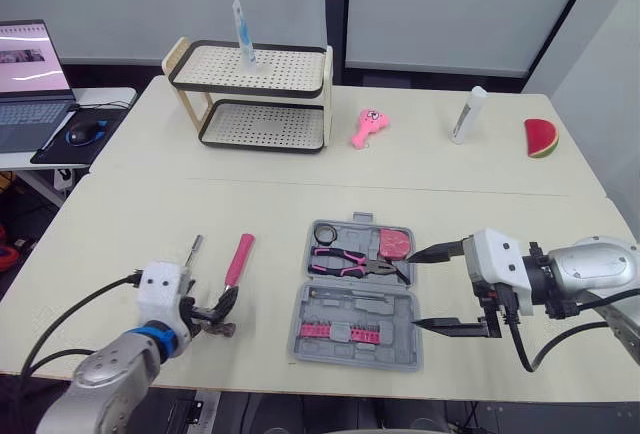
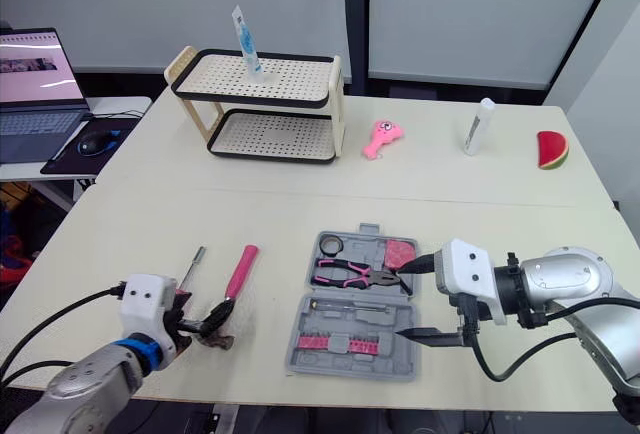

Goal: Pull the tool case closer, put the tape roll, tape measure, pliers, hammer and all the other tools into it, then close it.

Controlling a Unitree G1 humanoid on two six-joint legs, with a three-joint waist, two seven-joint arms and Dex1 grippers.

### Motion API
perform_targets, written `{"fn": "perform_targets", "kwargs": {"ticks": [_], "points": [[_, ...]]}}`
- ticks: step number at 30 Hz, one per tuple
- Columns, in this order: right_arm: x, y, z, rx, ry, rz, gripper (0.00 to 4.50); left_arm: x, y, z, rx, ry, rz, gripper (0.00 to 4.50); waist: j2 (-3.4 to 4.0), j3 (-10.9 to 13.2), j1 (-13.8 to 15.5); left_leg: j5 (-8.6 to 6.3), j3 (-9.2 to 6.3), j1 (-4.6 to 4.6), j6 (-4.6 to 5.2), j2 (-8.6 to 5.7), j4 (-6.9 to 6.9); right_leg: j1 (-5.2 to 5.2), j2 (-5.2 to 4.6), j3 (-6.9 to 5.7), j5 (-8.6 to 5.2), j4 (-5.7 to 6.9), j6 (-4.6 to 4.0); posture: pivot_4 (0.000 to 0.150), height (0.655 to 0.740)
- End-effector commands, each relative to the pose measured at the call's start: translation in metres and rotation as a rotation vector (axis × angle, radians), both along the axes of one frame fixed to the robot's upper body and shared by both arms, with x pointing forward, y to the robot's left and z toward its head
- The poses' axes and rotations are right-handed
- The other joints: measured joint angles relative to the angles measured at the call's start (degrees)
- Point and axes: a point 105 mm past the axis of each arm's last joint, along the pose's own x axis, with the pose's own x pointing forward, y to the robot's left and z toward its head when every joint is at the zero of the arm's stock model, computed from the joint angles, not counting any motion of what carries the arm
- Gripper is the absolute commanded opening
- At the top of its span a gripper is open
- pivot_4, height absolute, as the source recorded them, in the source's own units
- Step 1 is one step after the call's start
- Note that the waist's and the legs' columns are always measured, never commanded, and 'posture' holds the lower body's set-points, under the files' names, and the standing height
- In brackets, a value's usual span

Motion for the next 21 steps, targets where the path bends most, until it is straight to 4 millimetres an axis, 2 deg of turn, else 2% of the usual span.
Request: {"fn": "perform_targets", "kwargs": {"ticks": [1,17,21], "points": [[-0.003,0.007,0.006,0.014,-0.018,0.044,4.50,0.004,-0.007,0.000,0.044,0.018,0.033,4.48,0.00,0.0,0.0,0.00,0.00,0.00,0.00,0.00,0.00,0.00,0.00,-0.01,0.00,0.00,0.00,0.150,0.7350],[-0.004,0.006,0.003,0.000,-0.015,0.042,4.50,0.019,-0.018,-0.020,0.075,0.138,0.063,4.48,0.00,0.0,0.1,0.00,-0.02,-0.04,0.00,-0.04,-0.01,-0.02,-0.02,-0.01,0.00,-0.03,0.00,0.150,0.7350],[-0.004,0.004,0.003,-0.004,-0.015,0.036,4.50,0.019,-0.016,-0.024,0.070,0.166,0.088,3.56,0.00,0.0,0.1,0.00,-0.03,-0.04,0.00,-0.04,-0.01,-0.01,-0.02,-0.02,0.00,-0.03,0.00,0.150,0.7350]]}}
